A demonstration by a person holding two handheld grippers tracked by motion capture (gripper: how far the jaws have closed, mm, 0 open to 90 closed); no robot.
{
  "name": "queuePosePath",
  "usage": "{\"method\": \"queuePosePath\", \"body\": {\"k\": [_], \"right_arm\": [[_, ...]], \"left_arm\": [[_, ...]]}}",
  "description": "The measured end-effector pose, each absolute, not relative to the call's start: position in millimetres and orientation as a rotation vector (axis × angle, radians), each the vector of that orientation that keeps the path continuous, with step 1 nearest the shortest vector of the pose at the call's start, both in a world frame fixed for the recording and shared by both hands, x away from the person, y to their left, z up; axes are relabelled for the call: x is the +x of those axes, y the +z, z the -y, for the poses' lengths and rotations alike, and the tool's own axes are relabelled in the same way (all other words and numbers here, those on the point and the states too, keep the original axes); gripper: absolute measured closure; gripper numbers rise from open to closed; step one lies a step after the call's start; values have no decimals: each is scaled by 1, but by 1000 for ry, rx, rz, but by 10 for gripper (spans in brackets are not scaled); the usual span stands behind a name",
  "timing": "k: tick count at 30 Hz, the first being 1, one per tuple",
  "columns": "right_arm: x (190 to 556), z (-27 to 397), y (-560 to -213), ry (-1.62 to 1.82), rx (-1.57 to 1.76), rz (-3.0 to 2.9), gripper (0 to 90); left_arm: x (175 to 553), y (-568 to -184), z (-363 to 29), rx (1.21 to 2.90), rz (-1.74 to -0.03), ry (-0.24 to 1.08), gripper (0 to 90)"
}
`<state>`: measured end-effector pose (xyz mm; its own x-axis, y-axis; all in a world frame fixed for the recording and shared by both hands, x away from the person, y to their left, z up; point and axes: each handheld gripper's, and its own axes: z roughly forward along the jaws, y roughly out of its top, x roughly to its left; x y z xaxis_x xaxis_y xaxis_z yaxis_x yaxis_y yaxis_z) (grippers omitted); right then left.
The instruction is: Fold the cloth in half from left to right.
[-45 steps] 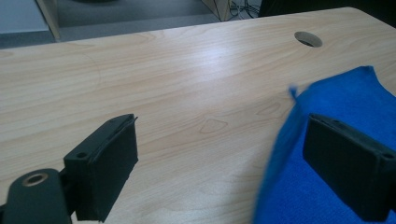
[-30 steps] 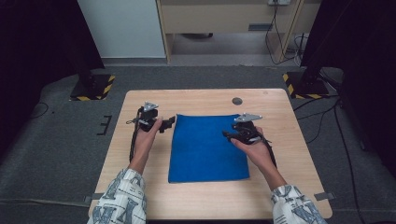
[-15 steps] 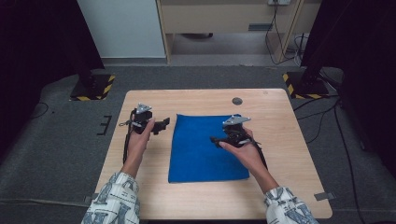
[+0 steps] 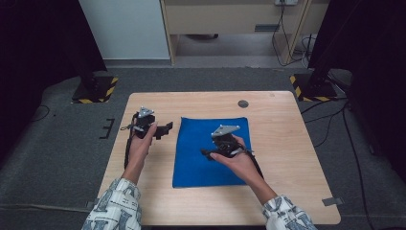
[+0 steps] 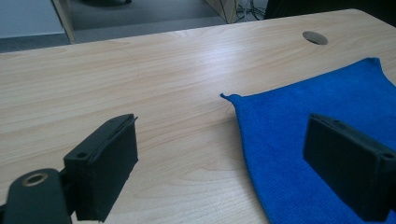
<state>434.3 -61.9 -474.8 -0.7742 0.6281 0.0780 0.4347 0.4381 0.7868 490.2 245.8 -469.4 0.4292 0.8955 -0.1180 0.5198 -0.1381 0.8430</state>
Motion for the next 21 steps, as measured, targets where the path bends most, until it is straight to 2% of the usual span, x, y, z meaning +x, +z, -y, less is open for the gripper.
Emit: {"method": "queuePosePath", "body": {"k": [11,13,21], "right_arm": [[409,17,-484,1237,793,-2593,463],[402,7,-487,1243,762,-2612,525],[389,-10,-491,1263,713,-2651,643]], "left_arm": [[485,-468,-260,1785,-1225,542,97],[484,-469,-261,1786,-1225,540,97],[484,-471,-266,1778,-1231,553,98]]}}
